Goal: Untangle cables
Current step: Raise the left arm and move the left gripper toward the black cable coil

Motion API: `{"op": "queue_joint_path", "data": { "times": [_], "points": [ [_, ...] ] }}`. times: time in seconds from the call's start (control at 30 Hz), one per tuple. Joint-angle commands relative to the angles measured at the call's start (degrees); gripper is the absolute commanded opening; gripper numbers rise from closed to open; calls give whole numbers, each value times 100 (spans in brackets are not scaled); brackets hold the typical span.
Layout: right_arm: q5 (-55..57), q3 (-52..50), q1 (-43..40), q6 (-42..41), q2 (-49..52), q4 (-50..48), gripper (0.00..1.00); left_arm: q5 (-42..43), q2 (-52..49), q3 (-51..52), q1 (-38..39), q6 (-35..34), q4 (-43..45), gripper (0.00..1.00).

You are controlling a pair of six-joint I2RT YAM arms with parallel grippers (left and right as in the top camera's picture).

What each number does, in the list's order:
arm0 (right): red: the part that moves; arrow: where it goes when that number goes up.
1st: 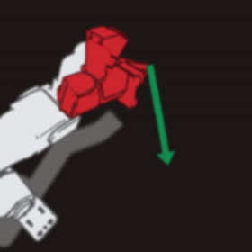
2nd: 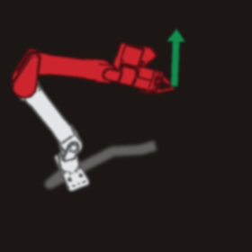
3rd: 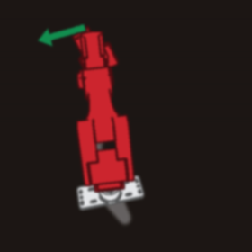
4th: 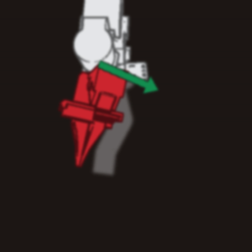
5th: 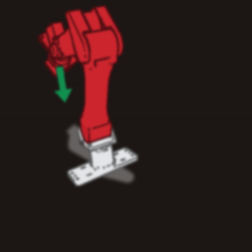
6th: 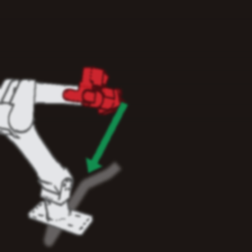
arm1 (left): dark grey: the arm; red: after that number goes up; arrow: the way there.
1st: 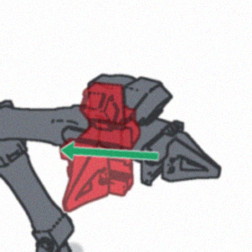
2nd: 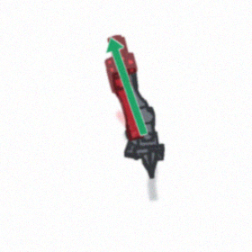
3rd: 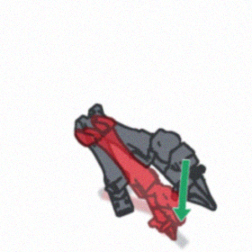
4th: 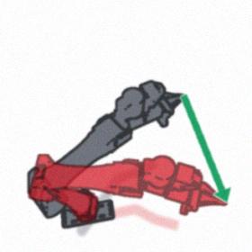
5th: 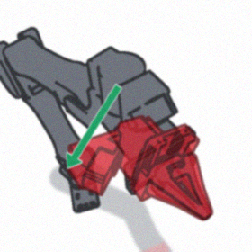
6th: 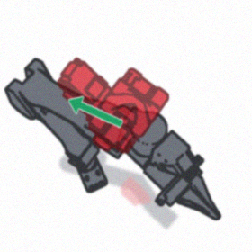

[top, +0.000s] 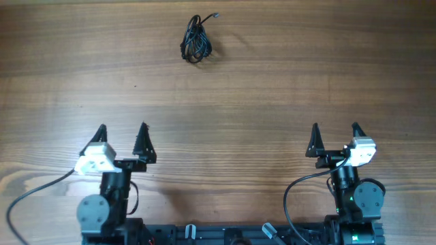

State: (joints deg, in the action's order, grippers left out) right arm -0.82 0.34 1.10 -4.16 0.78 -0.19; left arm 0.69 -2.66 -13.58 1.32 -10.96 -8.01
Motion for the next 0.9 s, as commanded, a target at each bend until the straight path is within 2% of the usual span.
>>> {"op": "queue_joint_path", "data": {
  "times": [0.0, 0.13, 0.27, 0.43, 0.67, 0.83, 0.87],
  "points": [
    [-9, -4, 33, 105, -35, -11, 100, -11, -592, -1176, -48, 92, -857, 100],
    [-9, -4, 33, 103, -35, -11, 100, -11, -1482, -2151, -48, 94, -2059, 100],
    [-9, -4, 33, 103, -35, -11, 100, 11, -2389, -2813, -48, 98, -2640, 100],
    [-9, -4, 33, 103, -35, -11, 100, 525, -3652, -3565, -48, 157, -3364, 100],
    [-9, -4, 33, 101, -35, -11, 99, 752, -4935, -3807, -48, 151, -3510, 100],
    [-9, -4, 33, 103, -35, -11, 100, 1408, -5777, -3807, -48, 151, -3390, 100],
    [-9, -4, 33, 101, -35, -11, 100, 1526, -5952, -3807, -48, 151, -3276, 78]
  ]
}}
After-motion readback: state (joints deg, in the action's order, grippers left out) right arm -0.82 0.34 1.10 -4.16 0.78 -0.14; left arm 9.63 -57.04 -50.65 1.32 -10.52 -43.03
